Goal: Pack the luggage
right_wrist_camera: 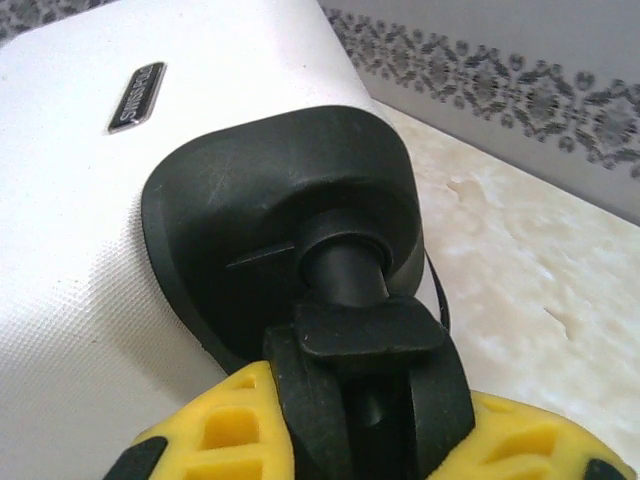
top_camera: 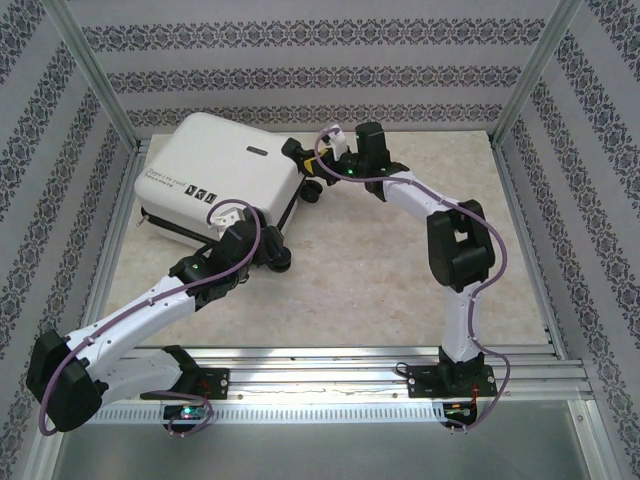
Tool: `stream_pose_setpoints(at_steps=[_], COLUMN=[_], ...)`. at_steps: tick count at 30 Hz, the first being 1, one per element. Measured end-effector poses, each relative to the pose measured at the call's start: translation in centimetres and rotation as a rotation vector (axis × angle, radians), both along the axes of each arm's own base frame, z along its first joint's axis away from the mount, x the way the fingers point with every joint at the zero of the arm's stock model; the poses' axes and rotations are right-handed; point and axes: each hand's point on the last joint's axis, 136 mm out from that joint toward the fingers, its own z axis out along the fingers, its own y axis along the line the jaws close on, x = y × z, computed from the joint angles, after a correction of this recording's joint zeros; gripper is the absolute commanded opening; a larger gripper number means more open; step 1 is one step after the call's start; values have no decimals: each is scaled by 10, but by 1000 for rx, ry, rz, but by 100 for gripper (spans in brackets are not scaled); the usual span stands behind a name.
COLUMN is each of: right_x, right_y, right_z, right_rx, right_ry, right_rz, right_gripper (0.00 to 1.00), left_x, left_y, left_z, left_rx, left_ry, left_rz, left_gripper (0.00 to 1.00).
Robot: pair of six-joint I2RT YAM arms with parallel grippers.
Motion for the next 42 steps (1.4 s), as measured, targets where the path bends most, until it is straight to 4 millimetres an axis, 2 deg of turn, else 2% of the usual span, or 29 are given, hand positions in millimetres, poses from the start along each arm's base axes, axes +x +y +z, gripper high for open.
stream_pose_setpoints(at_steps=[5, 12, 15, 18, 20, 26, 33, 42], right_x=[-23, -78, -112, -147, -159, -167, -159, -159], right_y=[-31, -77, -85, -83, -83, -78, -69, -66], right_z=[0, -1, 1, 2, 3, 2, 3, 3], right_rx=[6, 21, 14, 11, 13, -8, -21, -26], right_ry=[12, 34, 32, 36, 41, 50, 61, 66], right_rz=[-123, -337, -434, -493, -514, -509, -492, -478], right_gripper=[0, 0, 0, 0, 0, 0, 0, 0], left_x=[-2, 5, 18, 33, 43, 56, 56, 62], left_y=[-1, 9, 28, 48, 55, 49, 32, 43], left_z=[6, 0, 3, 10, 15, 32, 34, 24], left_rx=[56, 102, 148, 219, 259, 301, 292, 363], left_ry=[1, 63, 92, 116, 120, 74, 51, 76], left_rz=[-51, -116, -102, -77, -77, -145, -261, -227], left_gripper=[92, 92, 92, 92, 92, 91, 87, 81])
